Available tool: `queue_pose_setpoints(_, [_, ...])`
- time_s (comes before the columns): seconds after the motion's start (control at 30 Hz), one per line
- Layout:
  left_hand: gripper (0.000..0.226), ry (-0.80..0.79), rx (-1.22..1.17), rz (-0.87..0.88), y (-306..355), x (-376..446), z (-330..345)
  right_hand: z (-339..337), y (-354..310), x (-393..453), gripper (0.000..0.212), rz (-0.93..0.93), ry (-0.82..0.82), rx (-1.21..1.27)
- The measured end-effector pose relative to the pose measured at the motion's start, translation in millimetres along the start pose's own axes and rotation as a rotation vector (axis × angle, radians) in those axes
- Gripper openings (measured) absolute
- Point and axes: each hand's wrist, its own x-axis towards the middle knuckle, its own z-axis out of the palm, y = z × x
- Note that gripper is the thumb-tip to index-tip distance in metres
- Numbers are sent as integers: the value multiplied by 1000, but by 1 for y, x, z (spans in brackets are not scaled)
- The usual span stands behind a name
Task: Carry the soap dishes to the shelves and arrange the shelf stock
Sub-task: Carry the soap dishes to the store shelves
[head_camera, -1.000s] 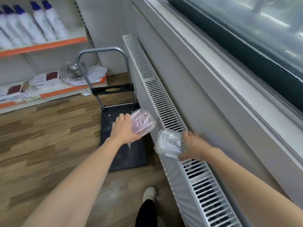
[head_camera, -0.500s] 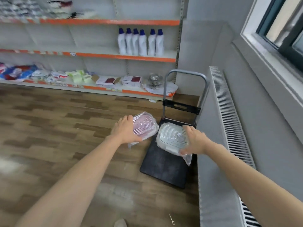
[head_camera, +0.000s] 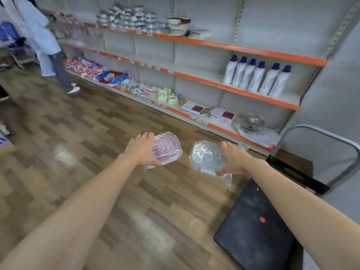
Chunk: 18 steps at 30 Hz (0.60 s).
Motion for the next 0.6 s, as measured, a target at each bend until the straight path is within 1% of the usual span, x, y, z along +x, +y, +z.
queue_pose_setpoints(0.1, [90,37,14,-31,-46,23,-16,-22,-34,44,103,-37,2,19])
queue_pose_setpoints(0.2, [90,71,-13,-57,-83,48,-33,-49,-60,87,94,-71,38,38])
queue_pose_setpoints(0.3, [90,87,-28,-74,-113,73,-41,-67,-82,132,92,-102,55,40])
queue_pose_setpoints(0.47, [91,89,-45,-131,-164,120,-45,-79,-114,214,92,-186,42,-14])
queue_pose_setpoints(0.6, [91,129,-25,-169,-207,170,-75,-108,-138,289,86,-231,87,13])
